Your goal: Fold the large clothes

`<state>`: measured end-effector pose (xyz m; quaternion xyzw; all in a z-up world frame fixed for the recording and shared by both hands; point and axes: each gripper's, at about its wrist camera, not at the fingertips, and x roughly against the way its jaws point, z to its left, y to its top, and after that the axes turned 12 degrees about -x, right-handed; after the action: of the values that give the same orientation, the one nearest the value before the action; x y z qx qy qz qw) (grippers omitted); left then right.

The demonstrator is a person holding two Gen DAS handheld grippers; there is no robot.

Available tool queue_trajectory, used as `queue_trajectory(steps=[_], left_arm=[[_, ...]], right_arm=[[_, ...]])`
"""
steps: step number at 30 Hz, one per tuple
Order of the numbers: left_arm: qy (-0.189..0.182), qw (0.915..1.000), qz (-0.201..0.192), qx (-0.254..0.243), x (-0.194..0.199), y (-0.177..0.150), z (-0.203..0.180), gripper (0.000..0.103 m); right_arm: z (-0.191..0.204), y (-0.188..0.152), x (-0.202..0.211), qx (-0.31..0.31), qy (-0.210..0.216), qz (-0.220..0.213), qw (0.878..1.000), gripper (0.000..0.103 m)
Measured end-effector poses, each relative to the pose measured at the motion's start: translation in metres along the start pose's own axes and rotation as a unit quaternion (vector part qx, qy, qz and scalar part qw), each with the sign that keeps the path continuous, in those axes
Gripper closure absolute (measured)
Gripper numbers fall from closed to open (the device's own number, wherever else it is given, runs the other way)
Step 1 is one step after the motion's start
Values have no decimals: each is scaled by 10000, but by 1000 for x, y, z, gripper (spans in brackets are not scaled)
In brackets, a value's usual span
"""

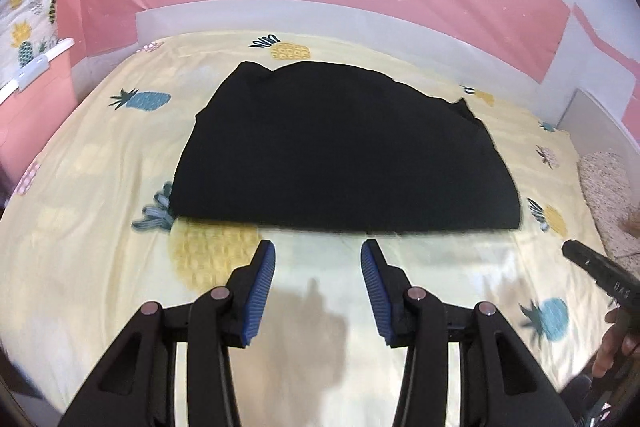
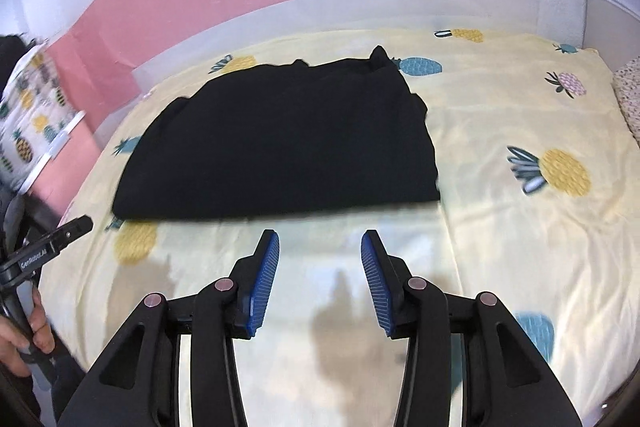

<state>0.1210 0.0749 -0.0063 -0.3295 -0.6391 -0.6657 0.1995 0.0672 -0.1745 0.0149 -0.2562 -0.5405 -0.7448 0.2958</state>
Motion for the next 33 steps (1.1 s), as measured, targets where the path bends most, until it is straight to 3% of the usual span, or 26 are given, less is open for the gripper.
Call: queue_trajectory(steps=[9,14,20,23,33], left_arm=[[-215,9996,0,-155,52,-39,-30,56],[-276,9993,-19,-267,67,-49,-44,56],[-268,9994,-14,-209,74,-56,-45,49],[-231,9996,-5,-158,68,-58,-34,41],[84,9981,243,560,-9,-31,58,37]], right_arm=[[7,-47,53,142,214,26,9997,57],[9,-61,70,204,264,-27,9994,48],[7,-71,81,162,311,-87,9993,46],[-1,-70,71,60,335,28,9994,36],[-61,-30,-1,-1029,311,488,9930,29]])
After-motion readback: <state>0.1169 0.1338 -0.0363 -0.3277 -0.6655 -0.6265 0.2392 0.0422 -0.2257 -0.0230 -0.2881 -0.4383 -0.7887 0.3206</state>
